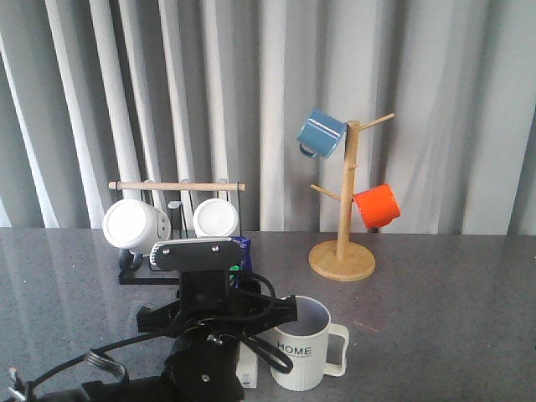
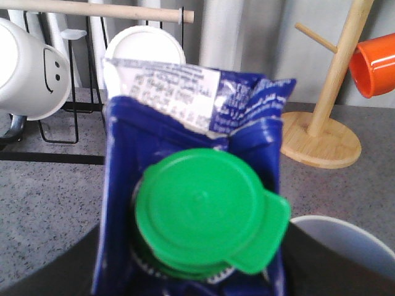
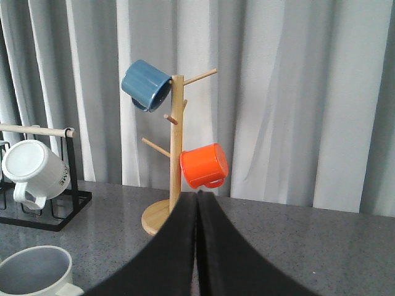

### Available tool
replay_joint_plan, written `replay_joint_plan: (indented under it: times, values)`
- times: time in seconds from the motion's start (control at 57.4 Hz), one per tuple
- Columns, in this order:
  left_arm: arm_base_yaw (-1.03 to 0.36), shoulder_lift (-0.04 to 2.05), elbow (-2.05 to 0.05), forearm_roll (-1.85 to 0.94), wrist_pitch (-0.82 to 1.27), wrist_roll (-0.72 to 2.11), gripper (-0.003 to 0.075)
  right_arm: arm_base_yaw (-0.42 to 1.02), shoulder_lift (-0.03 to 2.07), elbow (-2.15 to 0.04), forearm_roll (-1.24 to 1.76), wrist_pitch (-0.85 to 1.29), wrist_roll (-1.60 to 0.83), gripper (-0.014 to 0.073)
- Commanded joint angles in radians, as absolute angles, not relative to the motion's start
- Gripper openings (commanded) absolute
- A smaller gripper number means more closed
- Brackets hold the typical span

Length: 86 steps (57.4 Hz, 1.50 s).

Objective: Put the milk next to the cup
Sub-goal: 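Carry the milk carton toward the white HOME mug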

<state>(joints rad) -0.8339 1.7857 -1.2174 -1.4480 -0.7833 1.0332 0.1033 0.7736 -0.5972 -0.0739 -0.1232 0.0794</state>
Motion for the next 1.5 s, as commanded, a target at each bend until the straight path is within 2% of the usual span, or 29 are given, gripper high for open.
replay_joint_plan:
  times: [0.0,1.238,1.377,1.482]
  values:
    - [-0.84,1.758,-1.252,-1.403,-0.817,1.035,0.0038,0.097,0.771,-0.625,-0.082,-0.19,0.076,-0.0008]
    - [-0.84,1.774,-1.252,-1.402,-0.867,1.033,0.0046,0.097,0.771,-0.625,-0.083,-0.192,0.076,-0.0008]
    - [-0.84,1.774,-1.252,-1.403,-0.866,1.036,0.0118,0.097,0.771,-0.625,-0.083,-0.192,0.076,-0.0008]
    - [-0.84,1.774,-1.252,-1.403,-0.864,1.036,0.0263,0.097,0.771,-0.625,-0.083,-0.189,0.076,-0.0008]
